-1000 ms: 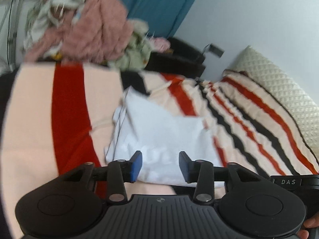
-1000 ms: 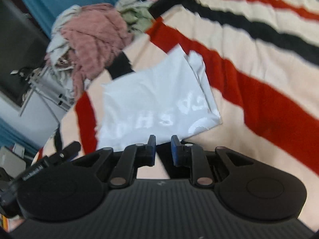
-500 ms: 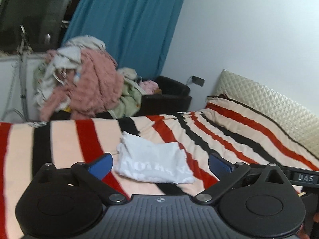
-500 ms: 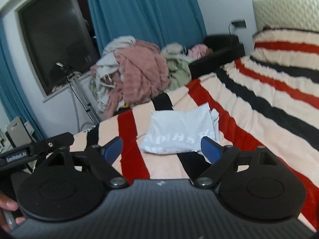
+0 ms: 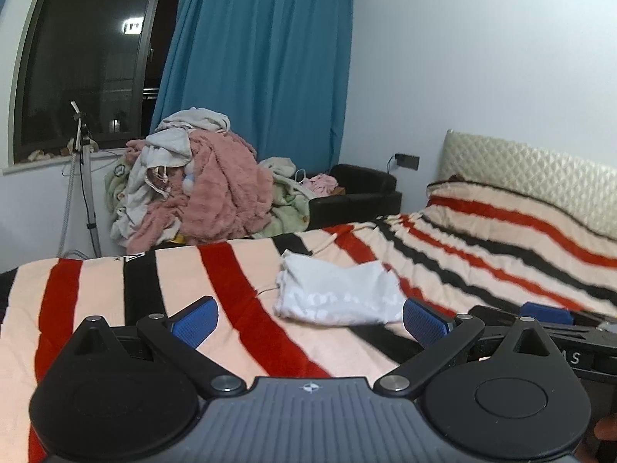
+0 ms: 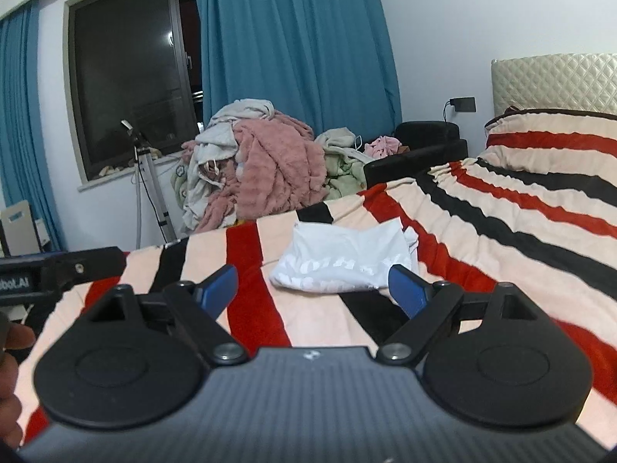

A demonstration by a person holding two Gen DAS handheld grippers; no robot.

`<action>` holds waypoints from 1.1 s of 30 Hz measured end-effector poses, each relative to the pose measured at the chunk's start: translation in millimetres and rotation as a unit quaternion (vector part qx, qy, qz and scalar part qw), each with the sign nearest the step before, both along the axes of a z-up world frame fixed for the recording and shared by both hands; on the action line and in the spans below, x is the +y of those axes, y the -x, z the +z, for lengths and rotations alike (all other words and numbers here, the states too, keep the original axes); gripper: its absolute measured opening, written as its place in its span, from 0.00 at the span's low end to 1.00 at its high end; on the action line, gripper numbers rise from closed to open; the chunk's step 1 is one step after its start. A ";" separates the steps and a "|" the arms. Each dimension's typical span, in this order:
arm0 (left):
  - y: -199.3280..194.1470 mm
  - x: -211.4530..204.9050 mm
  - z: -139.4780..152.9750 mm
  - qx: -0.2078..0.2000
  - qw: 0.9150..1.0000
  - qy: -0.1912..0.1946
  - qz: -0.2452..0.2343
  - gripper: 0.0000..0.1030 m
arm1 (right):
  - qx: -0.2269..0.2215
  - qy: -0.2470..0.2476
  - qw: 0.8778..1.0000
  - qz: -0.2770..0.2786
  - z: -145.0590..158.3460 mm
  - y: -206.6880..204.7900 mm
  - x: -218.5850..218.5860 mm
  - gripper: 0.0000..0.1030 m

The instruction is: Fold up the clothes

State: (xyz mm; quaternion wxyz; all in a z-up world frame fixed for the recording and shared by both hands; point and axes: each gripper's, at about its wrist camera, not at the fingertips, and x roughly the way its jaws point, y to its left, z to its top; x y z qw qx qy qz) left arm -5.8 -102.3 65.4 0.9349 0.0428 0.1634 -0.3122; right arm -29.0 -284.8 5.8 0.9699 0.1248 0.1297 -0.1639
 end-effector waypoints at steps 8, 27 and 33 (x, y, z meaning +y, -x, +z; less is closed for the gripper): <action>-19.6 2.4 -41.1 0.011 1.000 -0.010 0.018 1.00 | 0.015 -0.014 1.000 -0.013 -33.7 -18.3 -0.1 0.84; -24.0 -3.9 -53.2 0.020 0.999 -0.015 0.036 1.00 | 0.038 0.028 0.998 -0.031 -44.2 -28.9 9.6 0.84; -20.9 -1.6 -51.1 0.018 0.999 -0.009 0.039 1.00 | 0.040 0.026 0.998 -0.032 -43.8 -29.2 9.4 0.84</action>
